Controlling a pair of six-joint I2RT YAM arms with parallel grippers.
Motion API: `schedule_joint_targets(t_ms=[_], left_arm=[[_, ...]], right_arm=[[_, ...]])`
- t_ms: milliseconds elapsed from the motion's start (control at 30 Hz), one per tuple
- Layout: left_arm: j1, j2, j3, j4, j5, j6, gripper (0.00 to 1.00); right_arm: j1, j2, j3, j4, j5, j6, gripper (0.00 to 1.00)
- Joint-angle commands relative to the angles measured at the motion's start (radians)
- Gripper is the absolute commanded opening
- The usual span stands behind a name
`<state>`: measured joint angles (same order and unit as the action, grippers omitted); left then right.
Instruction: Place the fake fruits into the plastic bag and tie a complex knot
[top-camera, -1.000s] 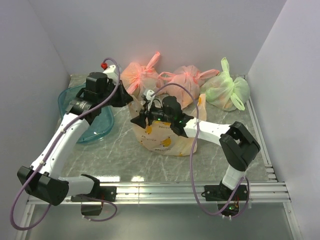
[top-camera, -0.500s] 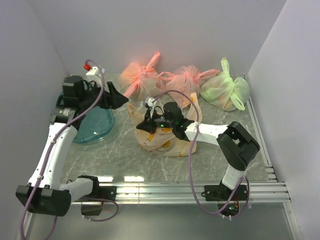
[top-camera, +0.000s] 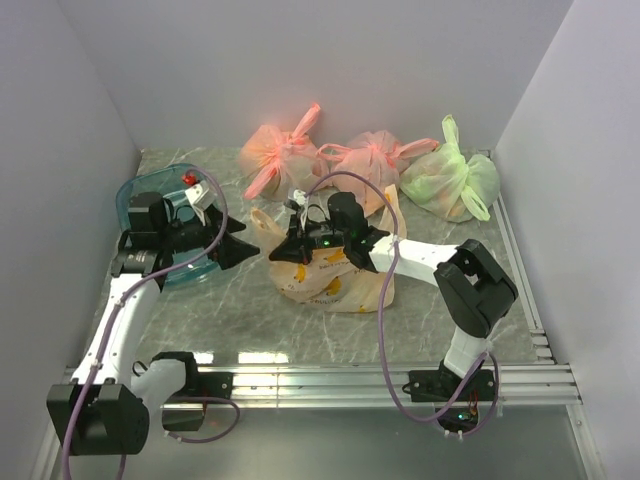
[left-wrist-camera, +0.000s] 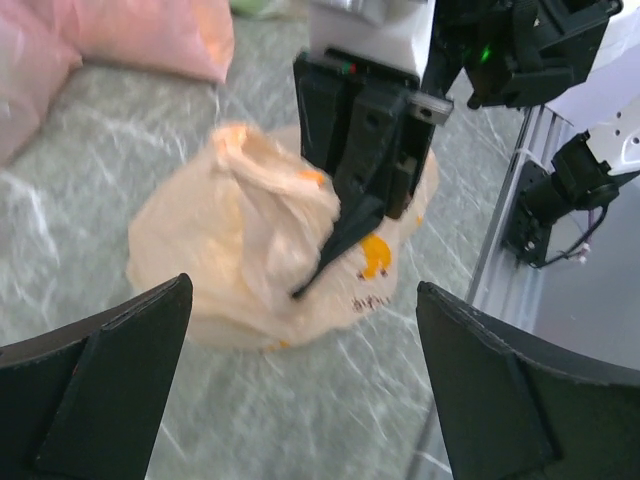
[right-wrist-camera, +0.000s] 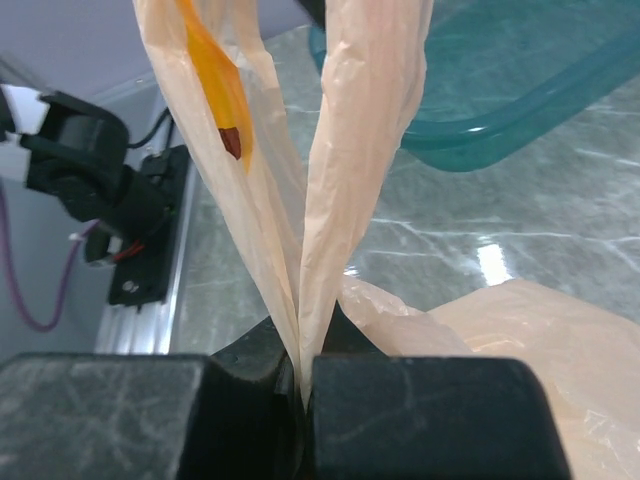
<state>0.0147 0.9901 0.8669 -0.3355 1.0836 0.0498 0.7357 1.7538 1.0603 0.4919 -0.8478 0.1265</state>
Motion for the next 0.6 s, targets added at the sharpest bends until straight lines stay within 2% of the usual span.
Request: schedule_joint_targets(t_ms=[0,100,200,300,333,400,433,500,533,567], left_arm=[[-0.01,0.024,-0.052,0.283,0.082,-0.023,0.99],[-0.074,0.05,-0.1,0.425,0.035,-0.1,0.99],[-0.139,0.077,-0.121,0.492,-0.002,-0.136,0.97],[-0.2,0.12,-0.123,0.564,-0.03,-0.185,0.84],[-0.203,0.145,-0.121,0.584,-0.037,-0.198,0.66],[-0.203,0.172,-0.112,0.605,-0.018,-0.246,0.47],[-0.205,0.185,-0.108,0.609,-0.01,-0.255,0.27],[-0.206,0.186,-0.114,0.621,-0.01,-0.284,0.09],[-0.206,0.177,-0.115,0.621,-0.019,-0.289,0.01],[-0.206,0.174,-0.12,0.616,-0.025,-0.292,0.01]], right_arm=[[-0.004,-0.02,0.03,0.017,-0.068,0.021,0.0],[-0.004,-0.025,0.026,0.025,-0.079,0.024,0.0],[-0.004,-0.03,0.024,0.028,-0.092,0.03,0.0],[-0.004,-0.03,0.03,0.03,-0.103,0.039,0.0],[-0.004,-0.031,0.033,0.021,-0.097,0.029,0.0],[-0.002,-0.046,0.044,-0.051,-0.077,-0.023,0.1],[-0.004,-0.057,0.044,-0.081,-0.033,-0.042,0.23],[-0.005,-0.089,0.041,-0.165,0.039,-0.066,0.35],[-0.006,-0.126,0.044,-0.199,0.129,-0.071,0.43],[-0.007,-0.145,0.05,-0.276,0.171,-0.077,0.44]])
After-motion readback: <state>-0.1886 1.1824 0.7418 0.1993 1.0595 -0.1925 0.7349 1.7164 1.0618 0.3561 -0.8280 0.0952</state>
